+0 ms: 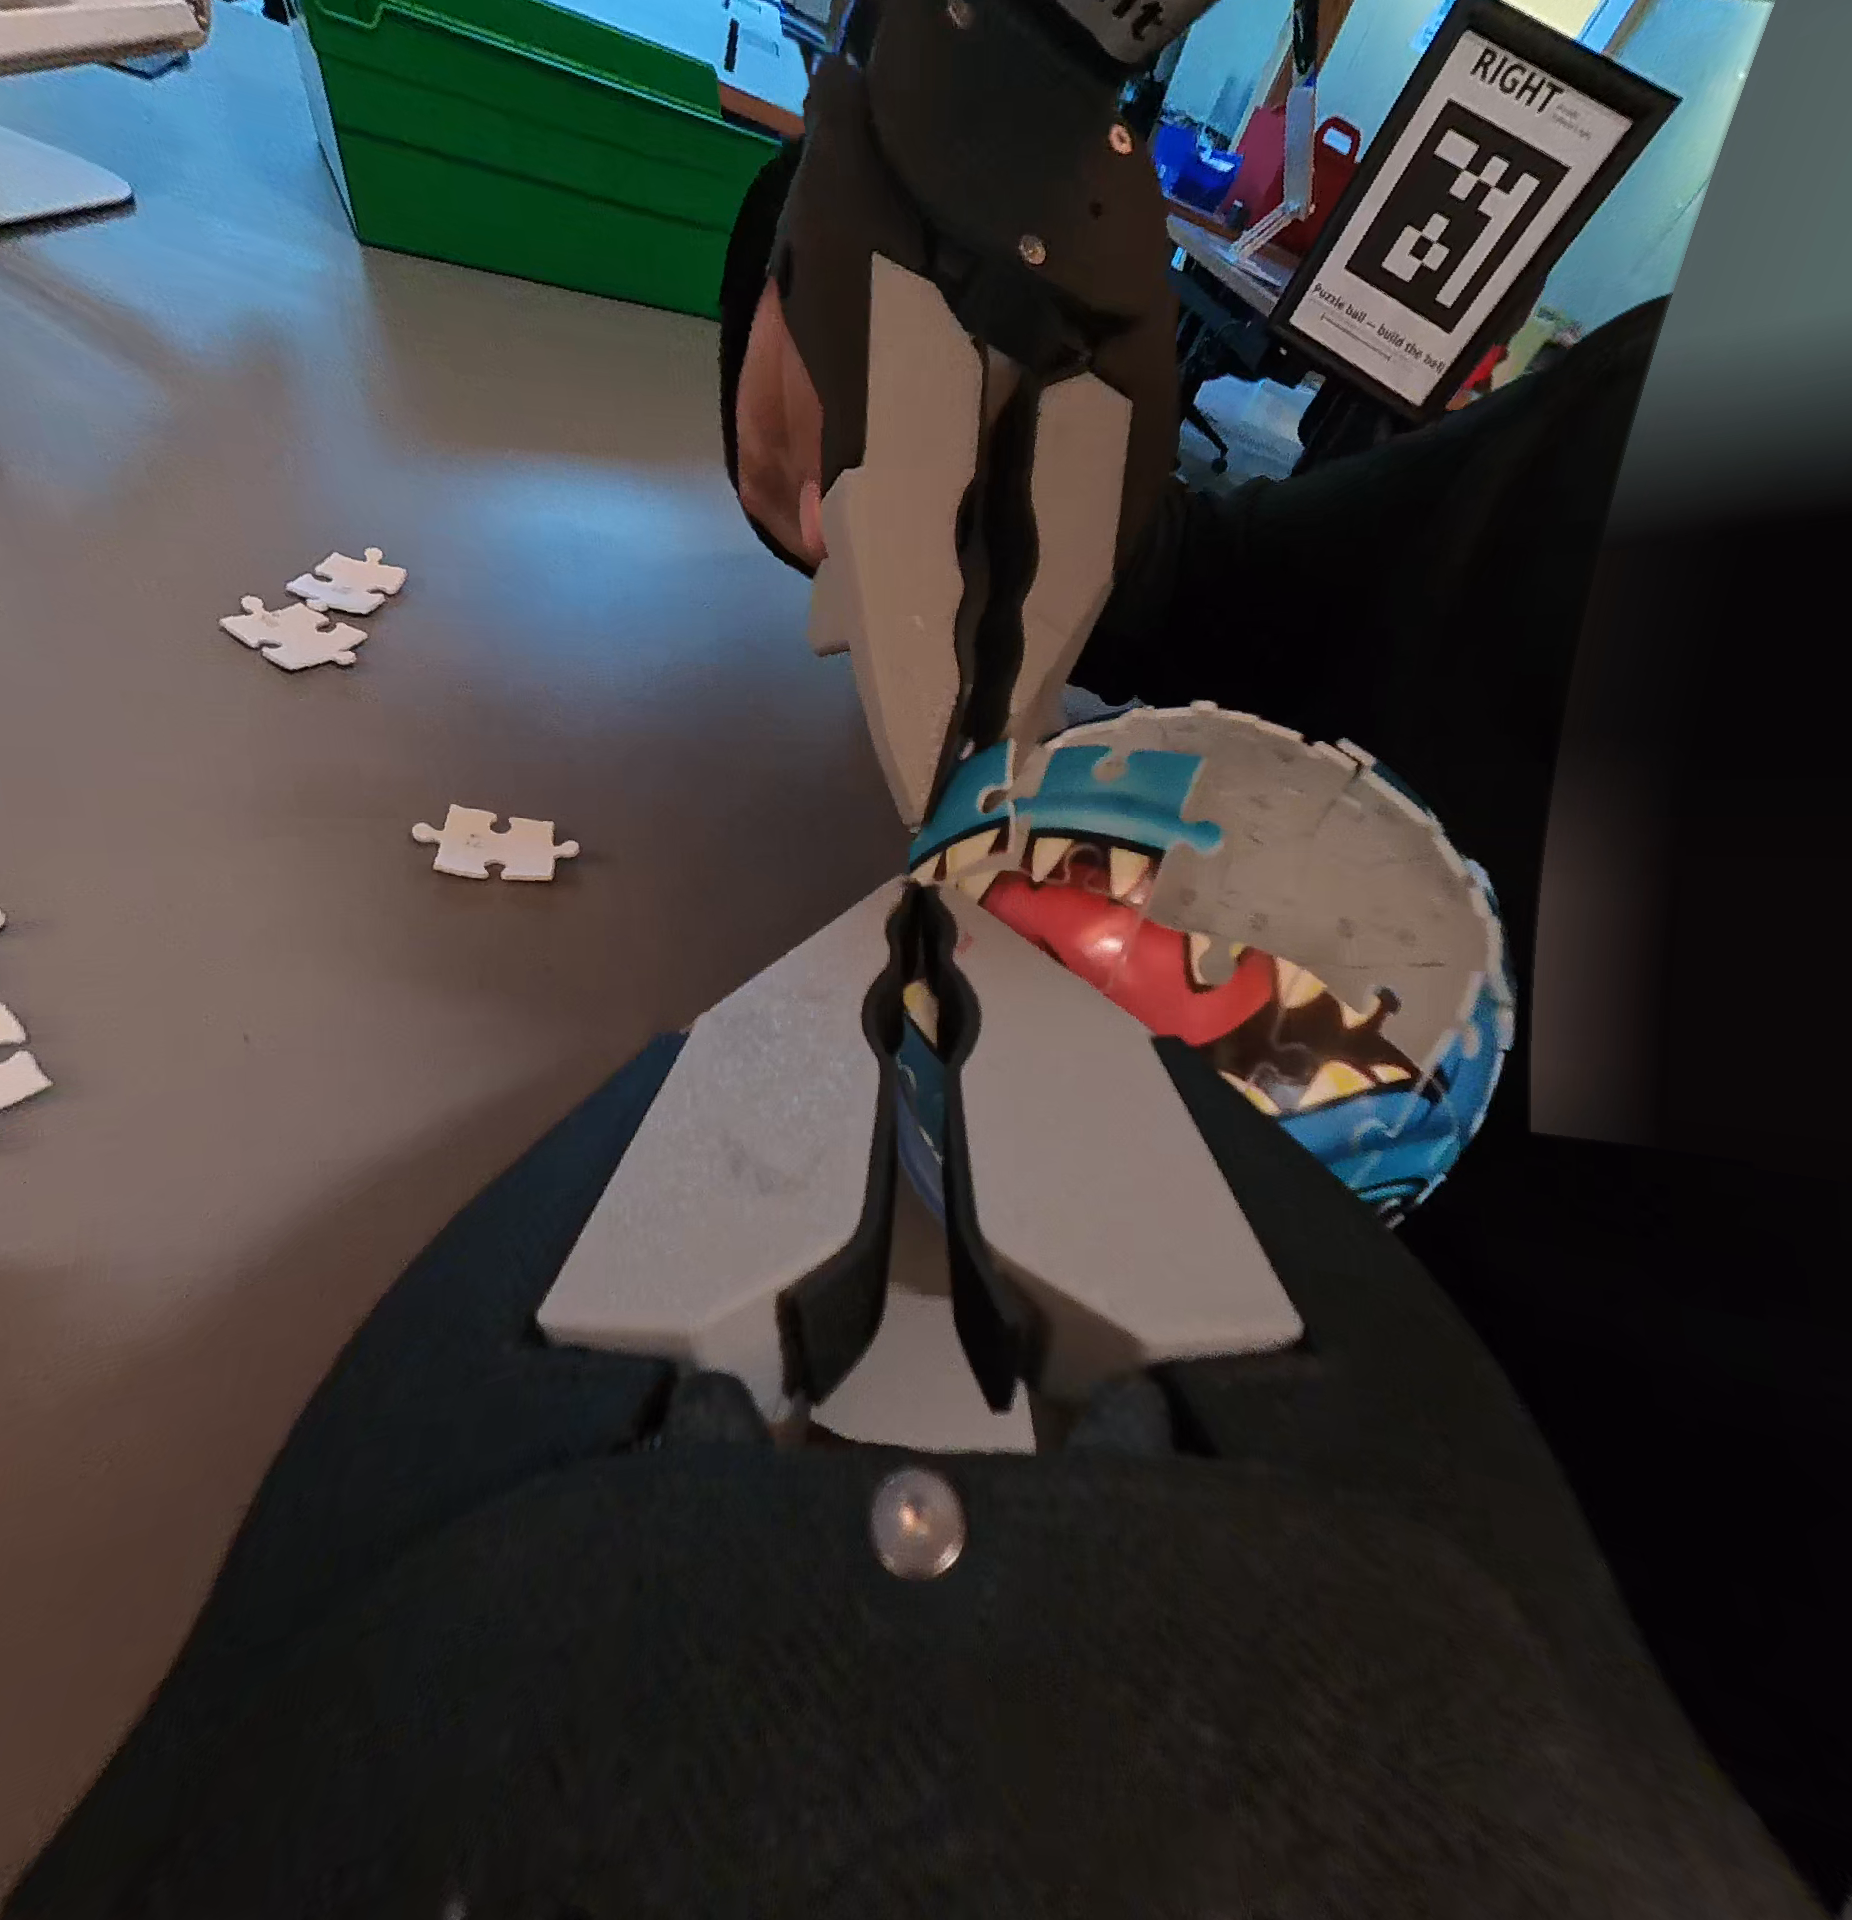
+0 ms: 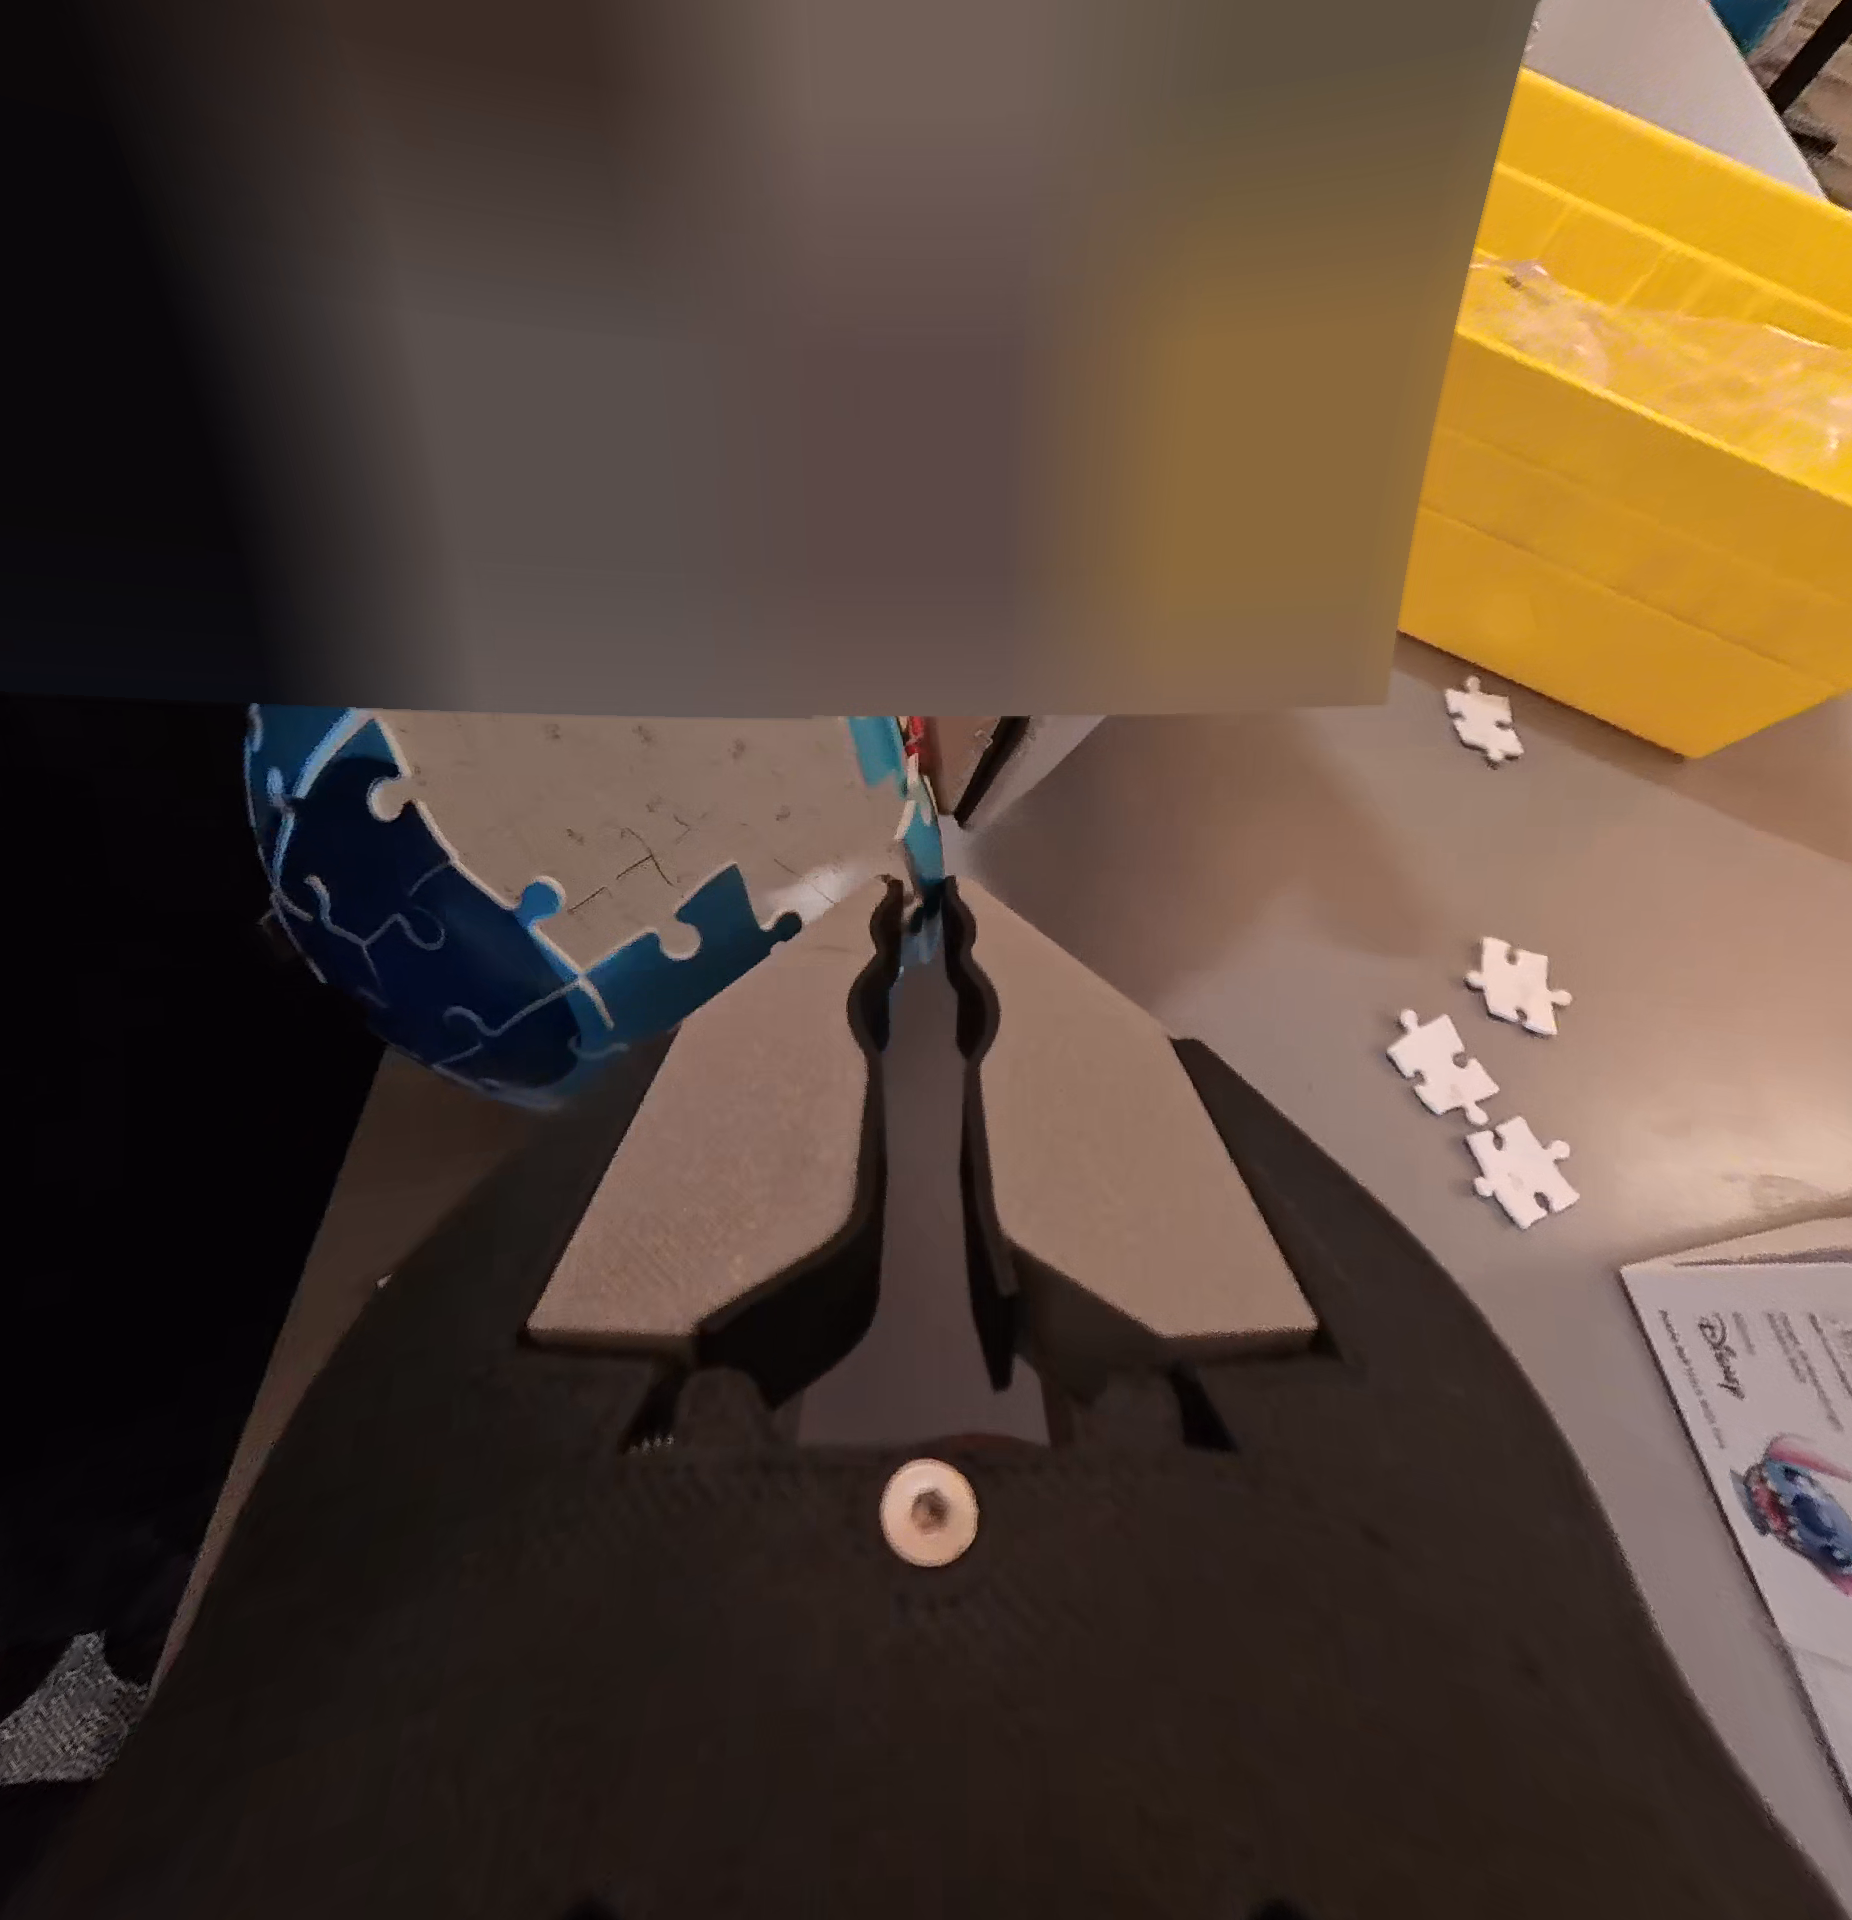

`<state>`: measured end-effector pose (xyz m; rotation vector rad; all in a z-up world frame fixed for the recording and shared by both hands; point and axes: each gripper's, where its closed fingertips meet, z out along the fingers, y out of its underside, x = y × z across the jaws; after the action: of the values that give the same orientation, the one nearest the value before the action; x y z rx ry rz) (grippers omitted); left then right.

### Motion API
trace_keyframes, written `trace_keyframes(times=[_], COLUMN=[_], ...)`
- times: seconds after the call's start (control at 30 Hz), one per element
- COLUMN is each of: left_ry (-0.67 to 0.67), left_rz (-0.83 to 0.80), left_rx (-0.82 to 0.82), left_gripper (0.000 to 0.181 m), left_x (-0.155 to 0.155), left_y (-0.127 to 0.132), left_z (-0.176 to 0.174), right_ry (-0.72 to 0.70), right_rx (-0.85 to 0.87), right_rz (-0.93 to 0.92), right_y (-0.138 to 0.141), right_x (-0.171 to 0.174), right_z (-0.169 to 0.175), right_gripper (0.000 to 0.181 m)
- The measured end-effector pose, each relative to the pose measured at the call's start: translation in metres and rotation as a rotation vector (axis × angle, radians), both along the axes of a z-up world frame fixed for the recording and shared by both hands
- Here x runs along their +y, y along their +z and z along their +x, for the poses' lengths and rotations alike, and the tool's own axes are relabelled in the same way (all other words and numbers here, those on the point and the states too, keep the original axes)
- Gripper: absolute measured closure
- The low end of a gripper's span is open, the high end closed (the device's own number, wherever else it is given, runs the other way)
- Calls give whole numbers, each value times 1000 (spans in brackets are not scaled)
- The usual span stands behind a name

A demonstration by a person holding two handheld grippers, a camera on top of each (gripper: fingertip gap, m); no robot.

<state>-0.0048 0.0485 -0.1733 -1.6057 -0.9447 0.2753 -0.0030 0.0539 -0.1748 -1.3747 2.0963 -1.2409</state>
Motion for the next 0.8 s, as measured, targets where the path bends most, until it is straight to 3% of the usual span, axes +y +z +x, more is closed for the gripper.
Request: trace_keyframes(times=[0.47,0.8], left_ry=[-5,-29], left_rz=[44,42], left_rx=[2,-45], left_gripper=[181,181], left_x=[7,0], left_y=[9,1], left_z=[23,8], right_ry=[186,314], right_rx=[93,25], right_rz=[86,193], right_y=[-9,-20], right_x=[5,1], right_z=[14,24], right_gripper=[177,177])
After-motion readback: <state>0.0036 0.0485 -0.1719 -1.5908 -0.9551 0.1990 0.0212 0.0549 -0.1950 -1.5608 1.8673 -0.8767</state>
